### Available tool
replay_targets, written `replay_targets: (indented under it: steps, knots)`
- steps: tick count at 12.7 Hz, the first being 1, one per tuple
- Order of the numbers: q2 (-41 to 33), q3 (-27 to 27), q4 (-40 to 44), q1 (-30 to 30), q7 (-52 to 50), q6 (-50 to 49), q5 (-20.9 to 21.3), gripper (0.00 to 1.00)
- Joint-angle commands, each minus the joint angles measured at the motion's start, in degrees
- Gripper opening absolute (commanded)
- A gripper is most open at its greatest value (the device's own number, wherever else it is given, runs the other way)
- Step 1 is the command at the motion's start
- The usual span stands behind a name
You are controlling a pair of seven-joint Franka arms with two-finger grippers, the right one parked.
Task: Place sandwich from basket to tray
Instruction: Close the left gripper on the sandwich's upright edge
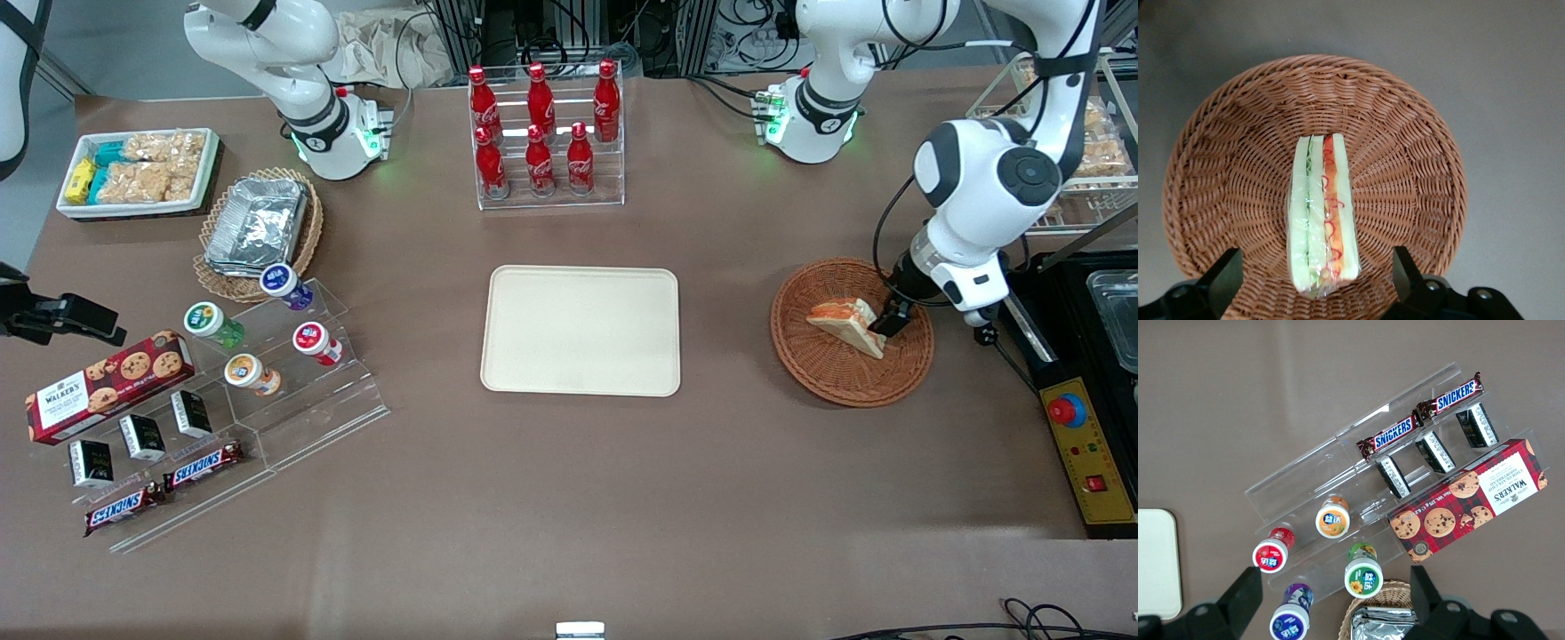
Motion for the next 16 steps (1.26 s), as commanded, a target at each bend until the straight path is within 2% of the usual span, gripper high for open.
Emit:
replay_targets:
  steps: [1, 6, 10, 11, 12, 13, 16]
  knots:
    - [3.49, -0.43, -1.54, -0.70, -4.37, 6.32, -0.49, 1.00]
    - [5.34, -0.87, -2.94, -1.23, -5.53, 9.94, -0.75, 1.00]
    - [8.68, -3.33, -3.38, -1.76, -8.25, 13.55, -0.93, 1.00]
    - [8.51, -3.34, -3.56, -1.76, -8.26, 13.55, -0.93, 0.83]
    - [8.51, -3.34, -3.74, -1.76, -8.26, 13.55, -0.93, 0.20]
    - [8.68, -3.34, -3.74, -1.84, -8.26, 13.55, -0.93, 0.00]
    - [8.42, -3.34, -3.56, -1.76, -8.17, 13.46, -0.93, 0.00]
